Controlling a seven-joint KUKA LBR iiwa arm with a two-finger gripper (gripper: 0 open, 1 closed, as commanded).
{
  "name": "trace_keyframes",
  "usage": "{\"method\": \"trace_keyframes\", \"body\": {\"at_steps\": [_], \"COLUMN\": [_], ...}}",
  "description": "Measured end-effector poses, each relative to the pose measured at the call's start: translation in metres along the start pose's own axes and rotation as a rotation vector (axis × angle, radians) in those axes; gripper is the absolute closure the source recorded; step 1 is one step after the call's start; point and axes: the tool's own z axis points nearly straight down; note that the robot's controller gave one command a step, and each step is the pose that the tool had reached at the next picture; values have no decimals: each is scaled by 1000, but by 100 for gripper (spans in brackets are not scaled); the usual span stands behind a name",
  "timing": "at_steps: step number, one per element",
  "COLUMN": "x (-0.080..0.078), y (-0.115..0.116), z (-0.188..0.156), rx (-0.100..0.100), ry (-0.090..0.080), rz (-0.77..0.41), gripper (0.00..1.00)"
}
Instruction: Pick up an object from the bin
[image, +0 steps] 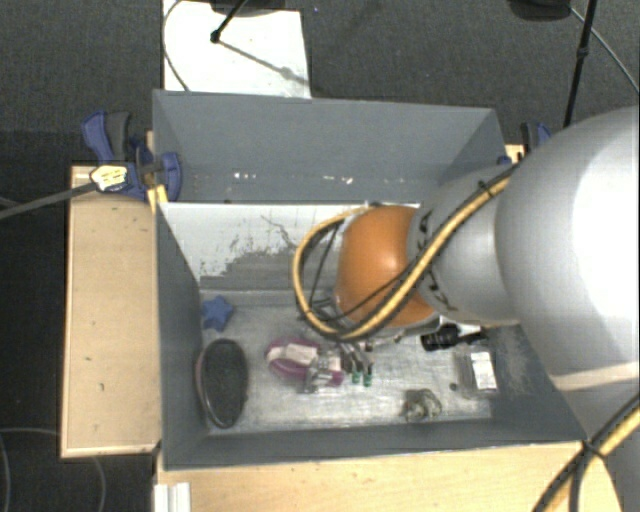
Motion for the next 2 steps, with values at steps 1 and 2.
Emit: {"method": "trace_keyframes", "body": {"at_steps": [1,2], "x": [-1,-3], "y": [0,1], "z": [-27,-78], "rx": [2,1], "ry": [9,8], "rz": [1,-1], "gripper": [100,100]}}
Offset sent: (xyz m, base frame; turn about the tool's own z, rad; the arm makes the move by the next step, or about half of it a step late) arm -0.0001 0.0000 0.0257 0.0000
